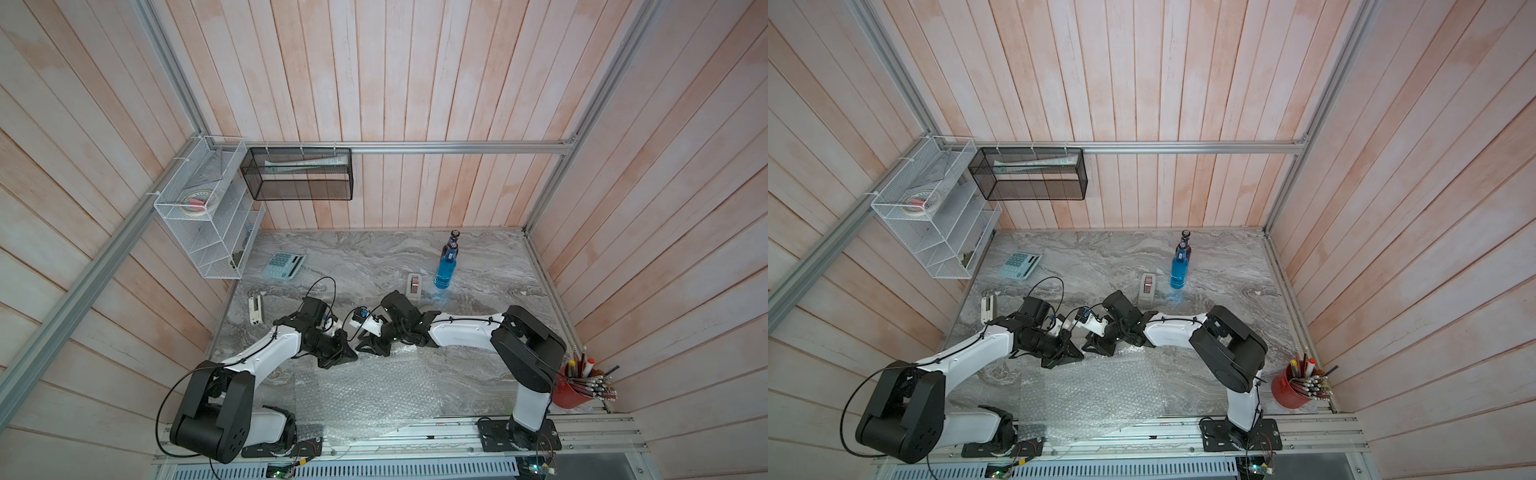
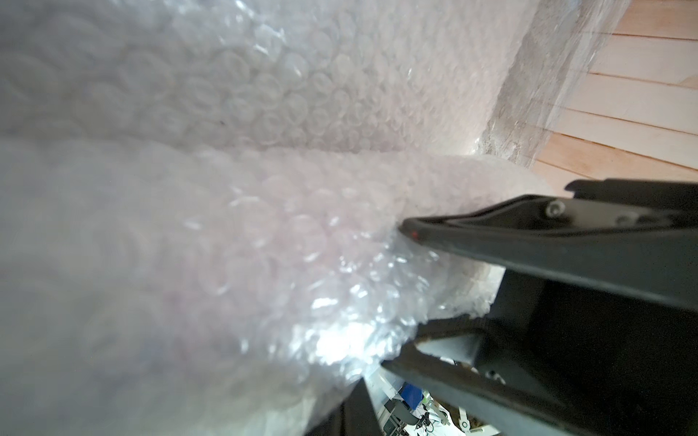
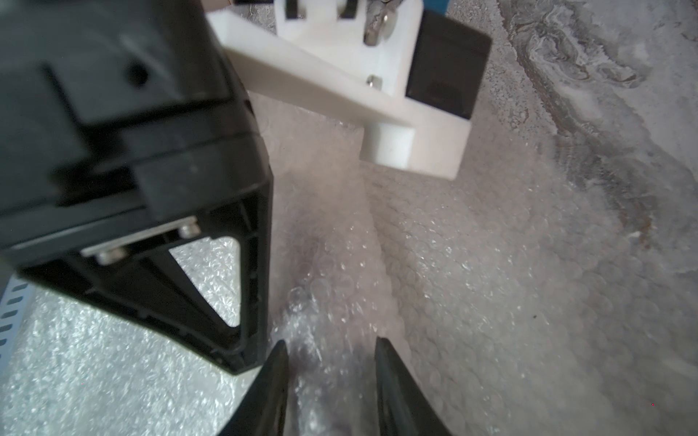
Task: Wrap wine bottles in bubble wrap
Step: Stick the tape on the bubble wrap.
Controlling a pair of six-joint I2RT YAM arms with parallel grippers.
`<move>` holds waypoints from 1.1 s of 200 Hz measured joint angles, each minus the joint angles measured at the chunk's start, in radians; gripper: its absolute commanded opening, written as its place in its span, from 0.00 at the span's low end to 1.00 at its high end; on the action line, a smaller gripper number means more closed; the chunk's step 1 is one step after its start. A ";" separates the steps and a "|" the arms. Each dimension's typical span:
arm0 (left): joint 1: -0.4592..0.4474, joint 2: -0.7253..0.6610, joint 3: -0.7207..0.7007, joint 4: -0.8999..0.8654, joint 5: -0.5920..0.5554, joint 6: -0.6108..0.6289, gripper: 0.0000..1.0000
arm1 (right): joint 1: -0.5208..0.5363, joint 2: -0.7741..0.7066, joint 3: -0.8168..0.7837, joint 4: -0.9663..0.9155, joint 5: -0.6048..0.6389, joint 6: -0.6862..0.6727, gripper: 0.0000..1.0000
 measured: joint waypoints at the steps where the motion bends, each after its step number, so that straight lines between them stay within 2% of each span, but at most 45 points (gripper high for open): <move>1: 0.000 0.000 0.000 0.000 -0.001 -0.003 0.12 | 0.000 0.000 0.000 0.000 0.000 0.000 0.39; 116: -0.018 0.011 0.003 -0.120 -0.110 0.012 0.25 | 0.005 0.000 0.005 -0.002 0.016 -0.019 0.39; 169: -0.019 -0.184 0.056 -0.270 -0.168 -0.021 0.27 | 0.005 0.000 0.006 -0.003 0.018 -0.019 0.39; 183: -0.022 -0.243 0.050 -0.252 -0.149 -0.068 0.26 | 0.005 0.000 0.006 -0.002 0.018 -0.018 0.39; 198: -0.047 -0.278 0.005 -0.156 -0.114 -0.146 0.26 | 0.005 0.000 0.006 -0.002 0.017 -0.018 0.39; 220: -0.101 -0.208 -0.039 -0.032 -0.094 -0.225 0.24 | 0.005 0.000 0.006 -0.002 0.016 -0.016 0.39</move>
